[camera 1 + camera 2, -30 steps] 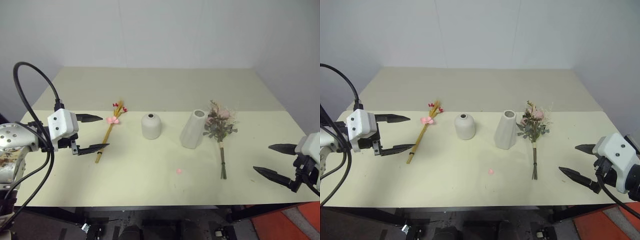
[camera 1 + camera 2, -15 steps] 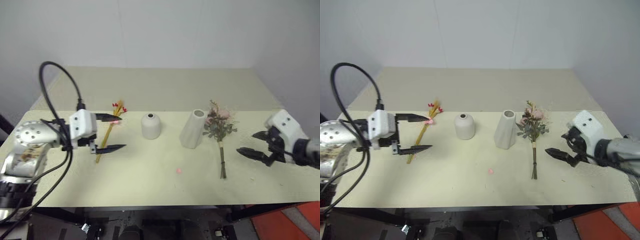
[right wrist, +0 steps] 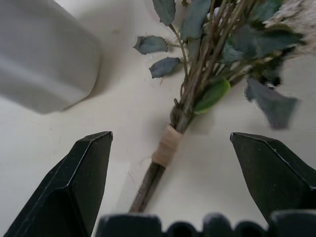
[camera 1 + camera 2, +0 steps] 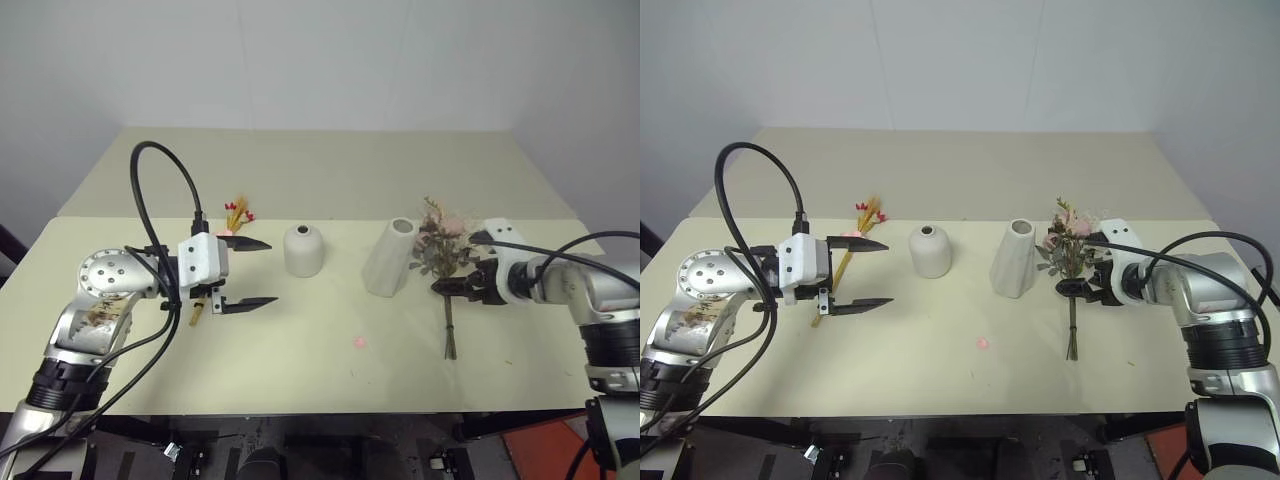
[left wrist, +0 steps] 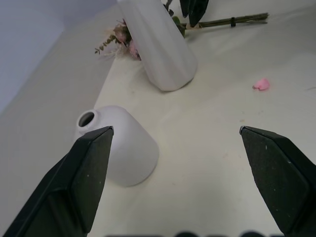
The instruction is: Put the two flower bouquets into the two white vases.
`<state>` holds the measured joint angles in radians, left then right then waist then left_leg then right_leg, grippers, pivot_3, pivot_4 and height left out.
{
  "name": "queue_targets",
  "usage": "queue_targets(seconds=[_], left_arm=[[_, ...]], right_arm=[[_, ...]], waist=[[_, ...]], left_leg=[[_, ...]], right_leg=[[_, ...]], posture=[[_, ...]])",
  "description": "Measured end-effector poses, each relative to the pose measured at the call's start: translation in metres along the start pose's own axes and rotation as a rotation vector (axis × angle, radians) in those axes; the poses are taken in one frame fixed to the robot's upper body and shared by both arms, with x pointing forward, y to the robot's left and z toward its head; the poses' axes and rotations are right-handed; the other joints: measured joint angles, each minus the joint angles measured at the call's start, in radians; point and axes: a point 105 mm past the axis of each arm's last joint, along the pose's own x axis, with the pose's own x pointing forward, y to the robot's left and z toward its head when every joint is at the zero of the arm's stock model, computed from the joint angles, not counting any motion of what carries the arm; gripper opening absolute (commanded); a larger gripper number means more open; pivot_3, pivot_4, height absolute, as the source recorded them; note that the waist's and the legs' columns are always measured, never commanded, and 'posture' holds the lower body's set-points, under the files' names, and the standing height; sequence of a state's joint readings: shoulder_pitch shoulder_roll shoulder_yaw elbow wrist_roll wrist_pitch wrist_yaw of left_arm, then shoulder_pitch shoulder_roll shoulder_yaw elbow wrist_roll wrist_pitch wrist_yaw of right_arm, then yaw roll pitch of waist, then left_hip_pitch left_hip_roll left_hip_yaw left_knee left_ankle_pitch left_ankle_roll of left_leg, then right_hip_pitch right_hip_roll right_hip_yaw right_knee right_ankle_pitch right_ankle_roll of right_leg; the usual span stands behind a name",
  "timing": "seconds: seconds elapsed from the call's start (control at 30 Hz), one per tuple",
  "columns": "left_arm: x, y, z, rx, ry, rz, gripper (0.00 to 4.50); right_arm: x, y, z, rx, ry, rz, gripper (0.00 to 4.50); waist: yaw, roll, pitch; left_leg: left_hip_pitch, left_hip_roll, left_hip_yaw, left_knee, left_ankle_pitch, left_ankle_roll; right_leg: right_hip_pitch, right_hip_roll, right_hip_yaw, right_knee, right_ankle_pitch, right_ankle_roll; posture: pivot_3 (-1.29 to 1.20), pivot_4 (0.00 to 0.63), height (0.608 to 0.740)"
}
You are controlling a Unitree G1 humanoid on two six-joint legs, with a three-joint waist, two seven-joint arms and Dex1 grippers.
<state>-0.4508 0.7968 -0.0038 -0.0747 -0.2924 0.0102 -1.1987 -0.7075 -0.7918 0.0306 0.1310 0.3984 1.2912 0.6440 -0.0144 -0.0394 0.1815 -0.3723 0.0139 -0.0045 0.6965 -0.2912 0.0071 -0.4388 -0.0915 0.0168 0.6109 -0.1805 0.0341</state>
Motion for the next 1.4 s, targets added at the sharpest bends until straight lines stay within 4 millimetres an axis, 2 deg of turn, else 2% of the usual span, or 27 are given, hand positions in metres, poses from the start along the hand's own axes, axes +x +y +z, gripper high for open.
queue_targets(seconds=[0.1, 0.3, 0.37, 0.5, 0.57, 0.67, 0.73, 0.8, 0.87, 0.93, 1.13, 1.2, 1.4], left_arm=[[0.0, -0.002, -0.001, 0.005, 0.002, 0.0, 4.5], [-0.002, -0.005, -0.006, 0.006, 0.017, -0.003, 4.5], [-0.002, -0.006, -0.006, 0.005, 0.018, -0.003, 4.5], [-0.002, -0.006, -0.008, 0.0, 0.021, 0.002, 4.5], [-0.002, -0.006, -0.009, 0.002, 0.021, 0.004, 4.5], [-0.003, -0.004, -0.008, 0.013, 0.018, 0.006, 4.5], [-0.004, -0.003, -0.011, 0.006, 0.027, 0.011, 4.5], [-0.004, -0.001, -0.011, 0.007, 0.027, 0.012, 4.5], [-0.005, 0.0, -0.01, 0.012, 0.026, 0.009, 4.5], [-0.005, 0.0, -0.011, 0.012, 0.026, 0.007, 4.5], [-0.005, 0.003, -0.01, 0.021, 0.027, 0.003, 4.5], [-0.005, 0.003, -0.01, 0.02, 0.027, 0.002, 4.5], [-0.007, 0.001, -0.009, 0.019, 0.042, 0.001, 4.5]], right_arm=[[0.012, -0.001, -0.009, 0.054, 0.035, 0.006, 2.84], [0.016, -0.004, -0.005, 0.074, 0.034, -0.01, 0.68], [0.016, -0.004, -0.002, 0.071, 0.027, -0.012, 0.24], [0.015, -0.009, -0.001, 0.07, 0.019, -0.054, 0.24], [0.013, -0.016, 0.005, 0.045, -0.051, -0.135, 0.24], [0.001, -0.028, 0.029, -0.11, -0.315, -0.337, 0.24], [-0.02, -0.022, 0.057, -0.219, -0.588, -0.434, 0.24], [-0.051, -0.008, 0.086, -0.257, -0.832, -0.455, 0.24], [-0.08, 0.003, 0.105, -0.244, -1.029, -0.421, 0.24], [-0.099, 0.019, 0.116, -0.218, -1.185, -0.324, 0.24], [-0.125, 0.057, 0.14, -0.088, -1.456, -0.029, 0.24], [-0.125, 0.064, 0.143, -0.088, -1.474, 0.014, 0.24], [-0.102, 0.081, 0.144, -0.091, -1.413, 0.093, 0.24]], waist=[[0.0, 0.0, 0.0], [-0.001, 0.0, 0.0], [-0.001, 0.0, 0.0], [-0.001, 0.0, 0.0], [0.001, 0.0, 0.0], [0.002, 0.0, 0.0], [0.001, 0.001, 0.001], [-0.007, 0.003, 0.001], [-0.008, 0.003, 0.001], [-0.007, 0.003, 0.001], [-0.009, 0.003, 0.001], [-0.008, 0.003, 0.001], [-0.007, 0.004, 0.002]], left_leg=[[0.0, 0.0, 0.0, 0.0, 0.0, 0.0], [0.0, 0.0, 0.0, 0.0, 0.0, 0.0], [0.001, 0.0, 0.0, 0.0, 0.0, 0.0], [0.0, 0.0, 0.0, 0.0, 0.0, 0.0], [0.0, 0.0, 0.0, 0.0, 0.0, 0.0], [0.0, 0.0, 0.0, -0.001, 0.0, 0.0], [-0.001, 0.0, 0.0, -0.001, 0.0, 0.0], [-0.001, 0.0, 0.001, 0.0, 0.0, -0.001], [0.001, 0.0, 0.001, -0.001, 0.0, -0.001], [0.002, 0.001, 0.0, -0.001, 0.0, -0.001], [0.003, 0.001, 0.0, -0.001, 0.0, -0.001], [0.002, 0.001, 0.0, -0.001, 0.0, -0.001], [0.002, 0.001, 0.0, -0.001, 0.0, -0.001]], right_leg=[[0.0, 0.0, 0.0, 0.0, 0.0, 0.0], [0.0, 0.0, 0.0, 0.001, 0.001, 0.0], [0.0, 0.0, 0.0, 0.001, 0.001, 0.0], [0.0, 0.0, 0.0, 0.001, 0.001, 0.0], [0.0, 0.0, 0.0, 0.001, 0.001, 0.0], [-0.001, 0.0, 0.0, 0.001, 0.001, 0.0], [-0.002, 0.0, 0.0, 0.001, 0.001, 0.0], [-0.002, 0.0, 0.001, 0.001, 0.002, 0.001], [-0.001, 0.001, 0.001, 0.001, 0.002, 0.0], [0.0, 0.001, 0.001, 0.001, 0.002, 0.0], [0.0, 0.001, 0.001, 0.002, 0.003, -0.001], [0.0, 0.001, 0.001, 0.003, 0.003, -0.001], [0.0, 0.001, 0.0, 0.003, 0.003, -0.001]], posture=[[0.0, 0.15, 0.74], [0.0, 0.15, 0.74], [0.0, 0.15, 0.74], [0.0, 0.15, 0.74], [0.0, 0.15, 0.74], [0.0, 0.15, 0.74], [0.0, 0.15, 0.74], [0.0, 0.15, 0.74], [0.0, 0.15, 0.74], [0.0, 0.15, 0.74], [0.0, 0.15, 0.74], [0.0, 0.15, 0.74], [0.0, 0.15, 0.74]])
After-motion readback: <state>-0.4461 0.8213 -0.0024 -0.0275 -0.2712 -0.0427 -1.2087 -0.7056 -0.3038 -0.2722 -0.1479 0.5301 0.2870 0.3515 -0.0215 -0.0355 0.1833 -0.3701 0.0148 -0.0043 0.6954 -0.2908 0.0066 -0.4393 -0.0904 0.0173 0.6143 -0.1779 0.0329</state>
